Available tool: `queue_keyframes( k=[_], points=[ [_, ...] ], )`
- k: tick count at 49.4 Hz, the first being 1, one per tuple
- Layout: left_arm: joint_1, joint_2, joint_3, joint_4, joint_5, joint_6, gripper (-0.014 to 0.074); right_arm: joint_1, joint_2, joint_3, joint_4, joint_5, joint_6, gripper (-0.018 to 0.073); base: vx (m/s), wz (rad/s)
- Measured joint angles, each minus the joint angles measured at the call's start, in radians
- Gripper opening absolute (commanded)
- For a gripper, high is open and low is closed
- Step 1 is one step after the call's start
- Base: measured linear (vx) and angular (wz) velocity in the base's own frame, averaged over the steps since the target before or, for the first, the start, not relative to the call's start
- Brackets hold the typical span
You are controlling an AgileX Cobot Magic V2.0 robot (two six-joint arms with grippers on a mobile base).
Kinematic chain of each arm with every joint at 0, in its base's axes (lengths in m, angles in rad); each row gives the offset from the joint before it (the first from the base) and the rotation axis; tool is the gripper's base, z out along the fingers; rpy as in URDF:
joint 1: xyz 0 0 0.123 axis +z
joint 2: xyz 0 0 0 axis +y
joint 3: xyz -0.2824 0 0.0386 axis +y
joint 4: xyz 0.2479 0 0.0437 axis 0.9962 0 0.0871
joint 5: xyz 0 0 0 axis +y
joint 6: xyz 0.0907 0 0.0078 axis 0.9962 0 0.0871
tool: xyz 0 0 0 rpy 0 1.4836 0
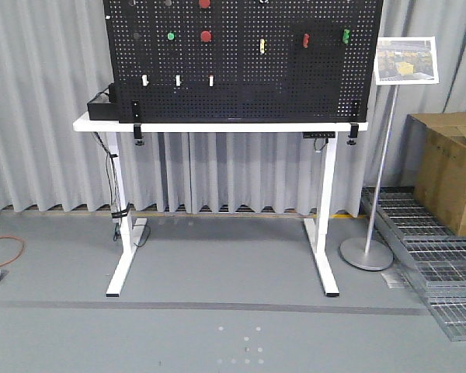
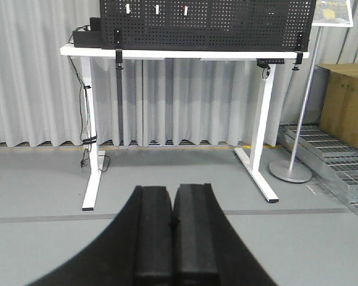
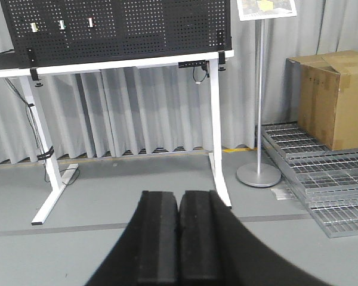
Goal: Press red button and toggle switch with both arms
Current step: 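Drive the base forward toward the black pegboard with buttons and switches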
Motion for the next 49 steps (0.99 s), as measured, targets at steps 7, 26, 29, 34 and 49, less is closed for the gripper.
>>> queue_keyframes(
  k=[7,26,29,34,49],
  points=[
    [0.0,0.0,0.0,0.0,0.0,0.0,0.0002,0.0,0.0,0.0,0.0,0.0,0.0,-0.0003,0.0,0.0],
    [0.0,0.0,0.0,0.0,0.0,0.0,0.0002,0.0,0.0,0.0,0.0,0.0,0.0,-0.0003,0.0,0.0],
    [0.0,0.0,0.0,0.0,0.0,0.0,0.0002,0.0,0.0,0.0,0.0,0.0,0.0,-0.0003,0.01,0.0],
    [0.0,0.0,0.0,0.0,0.0,0.0,0.0002,0.0,0.0,0.0,0.0,0.0,0.0,-0.0003,0.03,0.0],
    [0.0,0.0,0.0,0.0,0.0,0.0,0.0002,0.0,0.0,0.0,0.0,0.0,0.0,-0.0003,0.14,0.01]
  ],
)
